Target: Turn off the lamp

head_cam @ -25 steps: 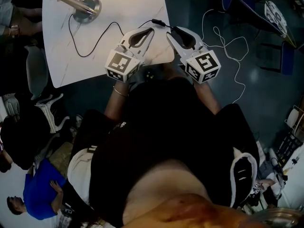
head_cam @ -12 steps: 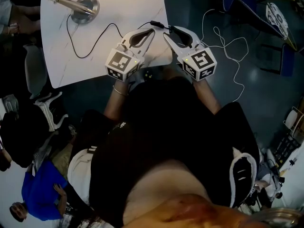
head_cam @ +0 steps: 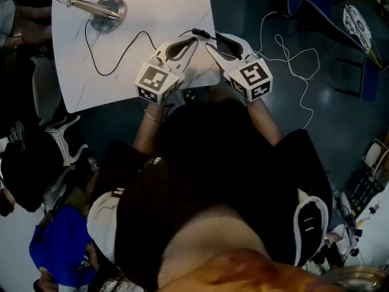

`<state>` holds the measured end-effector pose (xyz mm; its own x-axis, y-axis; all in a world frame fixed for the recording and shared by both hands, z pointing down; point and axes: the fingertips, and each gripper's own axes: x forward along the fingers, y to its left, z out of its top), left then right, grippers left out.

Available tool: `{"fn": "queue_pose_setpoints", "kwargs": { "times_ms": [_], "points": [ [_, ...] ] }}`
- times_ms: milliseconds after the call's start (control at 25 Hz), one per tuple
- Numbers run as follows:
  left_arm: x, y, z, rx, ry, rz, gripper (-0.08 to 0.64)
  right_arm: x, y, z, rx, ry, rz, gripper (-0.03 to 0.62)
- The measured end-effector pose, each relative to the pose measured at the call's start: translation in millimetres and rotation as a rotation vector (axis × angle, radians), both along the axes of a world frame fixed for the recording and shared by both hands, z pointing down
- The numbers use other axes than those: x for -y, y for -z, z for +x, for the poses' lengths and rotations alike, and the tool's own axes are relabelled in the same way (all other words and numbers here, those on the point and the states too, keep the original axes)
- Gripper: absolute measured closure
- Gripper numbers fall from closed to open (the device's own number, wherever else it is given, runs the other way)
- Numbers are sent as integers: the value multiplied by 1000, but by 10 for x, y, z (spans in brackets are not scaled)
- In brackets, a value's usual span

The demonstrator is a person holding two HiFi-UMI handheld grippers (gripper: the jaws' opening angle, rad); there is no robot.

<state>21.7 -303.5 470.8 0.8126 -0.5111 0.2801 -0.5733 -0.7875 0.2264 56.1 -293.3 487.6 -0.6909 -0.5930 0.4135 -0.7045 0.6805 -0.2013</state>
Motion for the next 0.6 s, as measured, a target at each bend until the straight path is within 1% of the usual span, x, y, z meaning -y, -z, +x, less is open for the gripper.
{"fn": "queue_pose_setpoints", "kwargs": {
  "times_ms": [360, 440, 600],
  "points": [
    [24, -30, 6, 7, 23, -29, 552, 26, -142, -14, -36, 34, -23, 463],
    [38, -41, -5, 16, 28, -30, 552, 39, -171, -28, -40, 41, -27, 463],
    [49, -50, 14, 11, 28, -29, 552, 58, -246, -37, -63, 61, -32, 462]
  ]
}}
